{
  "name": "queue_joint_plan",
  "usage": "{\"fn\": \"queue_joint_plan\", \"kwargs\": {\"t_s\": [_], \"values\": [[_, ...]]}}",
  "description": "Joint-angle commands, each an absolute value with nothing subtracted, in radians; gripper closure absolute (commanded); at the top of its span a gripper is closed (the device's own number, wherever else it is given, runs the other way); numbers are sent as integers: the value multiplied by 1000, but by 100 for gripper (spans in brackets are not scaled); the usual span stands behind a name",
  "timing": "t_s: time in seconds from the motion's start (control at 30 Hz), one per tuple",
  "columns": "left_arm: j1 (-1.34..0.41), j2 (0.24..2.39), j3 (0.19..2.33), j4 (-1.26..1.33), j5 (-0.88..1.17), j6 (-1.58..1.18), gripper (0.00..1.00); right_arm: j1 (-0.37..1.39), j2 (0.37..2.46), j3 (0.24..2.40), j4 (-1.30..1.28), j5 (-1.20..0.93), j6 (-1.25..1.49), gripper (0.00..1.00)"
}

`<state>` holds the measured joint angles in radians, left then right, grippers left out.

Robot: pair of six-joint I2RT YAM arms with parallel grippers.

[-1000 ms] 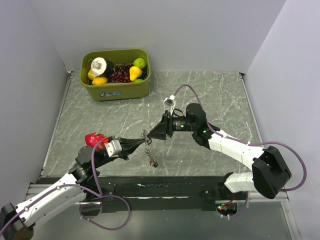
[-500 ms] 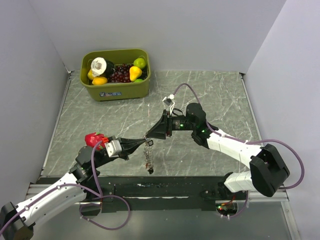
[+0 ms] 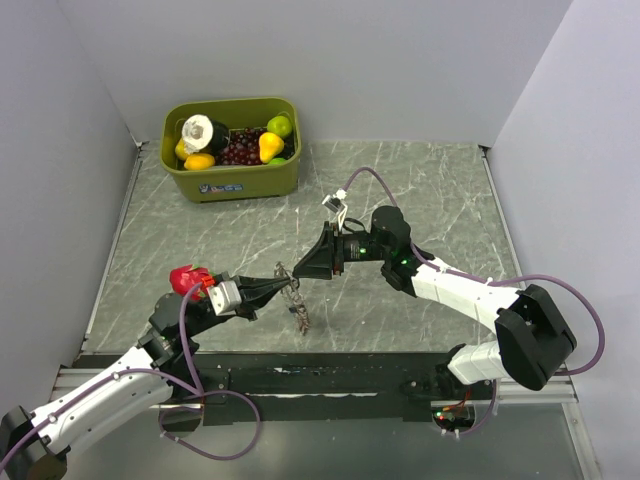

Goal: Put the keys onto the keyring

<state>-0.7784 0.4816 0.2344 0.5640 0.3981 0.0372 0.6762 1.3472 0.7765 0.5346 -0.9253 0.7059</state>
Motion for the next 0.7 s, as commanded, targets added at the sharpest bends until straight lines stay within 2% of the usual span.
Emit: {"fn": "queue_joint_plan", "kwargs": {"t_s": [0.0, 0.17, 0.37, 0.67], "values": [[-781, 469, 268, 658, 403, 26, 99, 678, 1341, 770, 595, -948, 721, 56], [-781, 472, 268, 657, 399, 29, 99, 681, 1359, 773, 646, -977, 764, 57], [-779, 474, 271, 657, 405, 32, 99, 684, 1381, 790, 577, -959, 744, 58], [-781, 485, 279, 655, 422, 31, 99, 690, 1391, 801, 560, -931, 756, 52]]}}
